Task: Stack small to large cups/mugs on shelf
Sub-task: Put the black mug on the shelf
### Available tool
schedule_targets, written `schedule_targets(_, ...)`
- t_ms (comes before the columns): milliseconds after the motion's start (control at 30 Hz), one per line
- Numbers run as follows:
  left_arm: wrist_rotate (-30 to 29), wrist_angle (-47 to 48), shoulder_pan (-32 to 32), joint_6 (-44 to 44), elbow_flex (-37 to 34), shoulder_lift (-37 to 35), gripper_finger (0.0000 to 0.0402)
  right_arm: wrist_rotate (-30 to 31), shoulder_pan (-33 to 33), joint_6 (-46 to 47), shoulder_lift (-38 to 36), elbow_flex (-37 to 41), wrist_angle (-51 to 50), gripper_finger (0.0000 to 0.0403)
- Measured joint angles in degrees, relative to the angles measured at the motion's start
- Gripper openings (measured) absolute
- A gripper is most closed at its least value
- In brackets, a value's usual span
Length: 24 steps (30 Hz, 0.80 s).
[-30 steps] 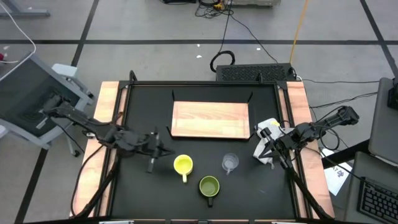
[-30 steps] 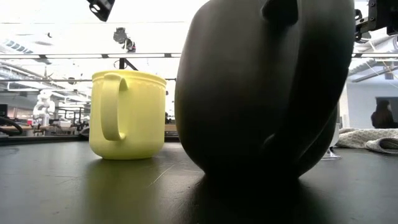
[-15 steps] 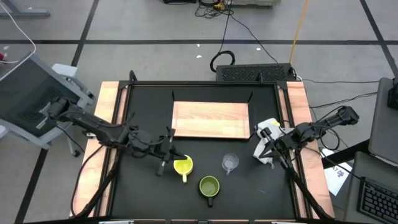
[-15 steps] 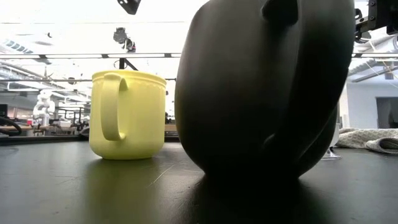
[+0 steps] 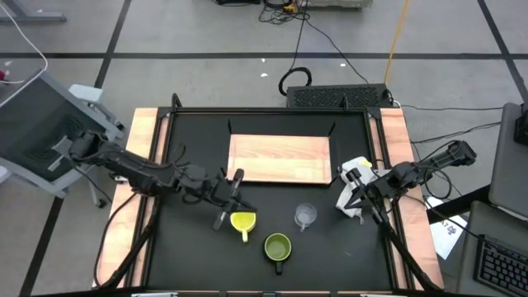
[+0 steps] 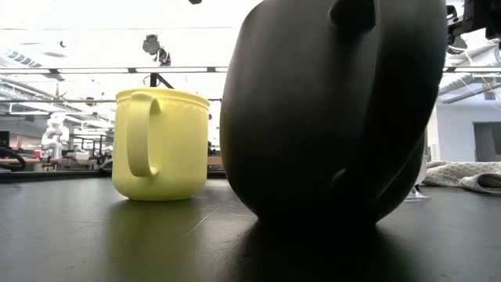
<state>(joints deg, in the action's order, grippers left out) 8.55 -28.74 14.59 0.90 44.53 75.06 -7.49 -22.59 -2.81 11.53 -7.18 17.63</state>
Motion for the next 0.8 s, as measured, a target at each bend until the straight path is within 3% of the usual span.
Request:
schedule_targets(367,3.7,0.5,-2.8,-2.6,2.7,1.5,0.0000,0.0,0.0,0.0,0.0,0.0,0.4,0.0000)
schedule_targets(800,9.4,22.8,-2.2,0.1,25.7,17.3,0.0000,0.0,0.0,0.0,0.0,0.0,-0.8,0.0000)
